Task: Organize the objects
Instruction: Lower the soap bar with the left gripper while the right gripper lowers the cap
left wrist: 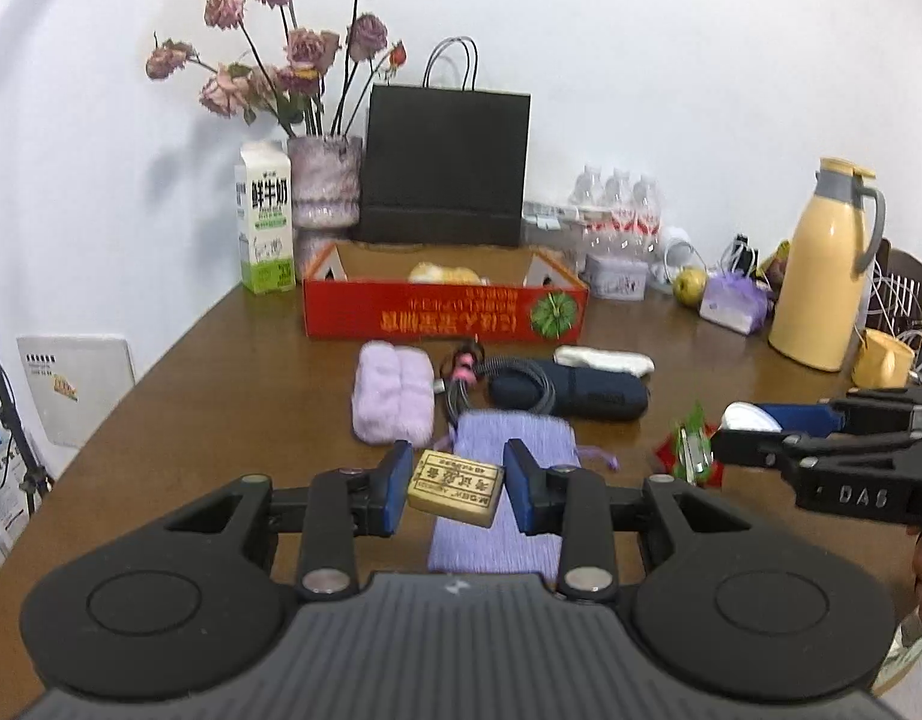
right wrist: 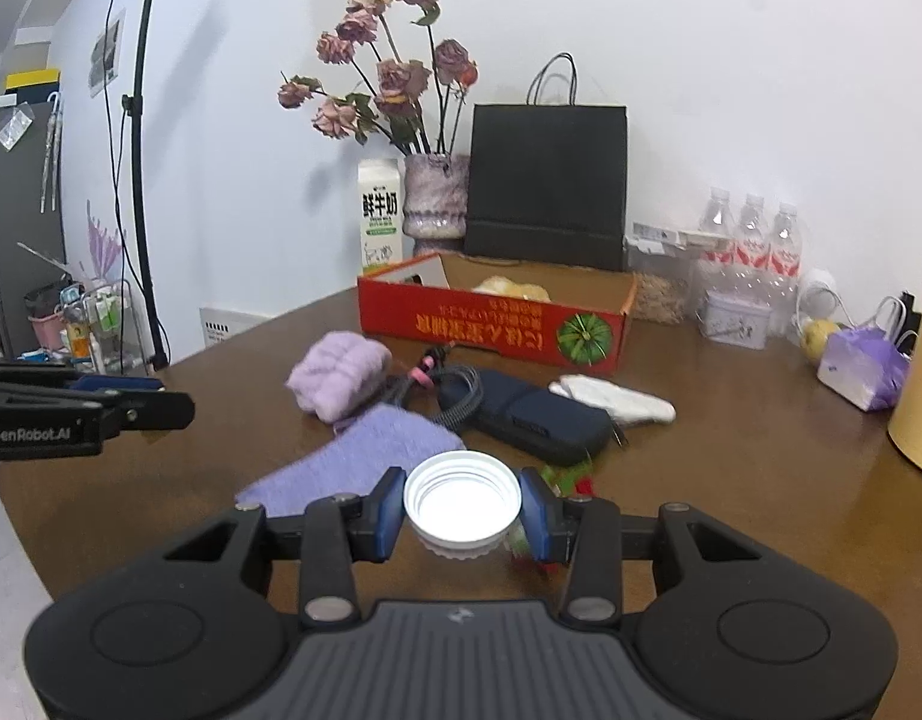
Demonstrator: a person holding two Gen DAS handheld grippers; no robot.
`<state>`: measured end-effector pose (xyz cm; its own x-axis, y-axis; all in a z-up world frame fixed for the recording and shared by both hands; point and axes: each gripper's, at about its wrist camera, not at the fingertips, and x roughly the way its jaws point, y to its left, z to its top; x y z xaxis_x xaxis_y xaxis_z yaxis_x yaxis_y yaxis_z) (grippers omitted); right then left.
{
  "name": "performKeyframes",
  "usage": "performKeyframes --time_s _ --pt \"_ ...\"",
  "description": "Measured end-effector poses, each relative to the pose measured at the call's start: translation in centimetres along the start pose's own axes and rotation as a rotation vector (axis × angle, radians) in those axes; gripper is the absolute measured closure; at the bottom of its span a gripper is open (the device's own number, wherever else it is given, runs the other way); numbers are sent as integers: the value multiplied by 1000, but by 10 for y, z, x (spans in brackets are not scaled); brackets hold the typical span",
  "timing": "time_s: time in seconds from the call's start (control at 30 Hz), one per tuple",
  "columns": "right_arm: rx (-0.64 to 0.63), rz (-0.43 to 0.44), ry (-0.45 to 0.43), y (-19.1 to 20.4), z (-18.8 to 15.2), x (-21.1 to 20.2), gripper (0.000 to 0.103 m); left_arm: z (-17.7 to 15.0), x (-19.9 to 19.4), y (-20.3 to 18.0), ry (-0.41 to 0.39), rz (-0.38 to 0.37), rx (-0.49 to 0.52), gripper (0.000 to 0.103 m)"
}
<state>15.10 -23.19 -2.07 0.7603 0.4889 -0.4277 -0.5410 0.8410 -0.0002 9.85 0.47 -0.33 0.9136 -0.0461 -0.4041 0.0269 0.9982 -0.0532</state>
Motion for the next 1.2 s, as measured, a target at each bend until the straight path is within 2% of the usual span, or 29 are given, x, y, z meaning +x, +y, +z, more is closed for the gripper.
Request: performKeyframes --time_s 0.7,1.2 --pt "-39 45 -82 11 78 71 64 68 57 20 -99 12 -38 69" --pt "-33 111 -143 -6 131 120 64 114 123 26 -116 14 -48 69"
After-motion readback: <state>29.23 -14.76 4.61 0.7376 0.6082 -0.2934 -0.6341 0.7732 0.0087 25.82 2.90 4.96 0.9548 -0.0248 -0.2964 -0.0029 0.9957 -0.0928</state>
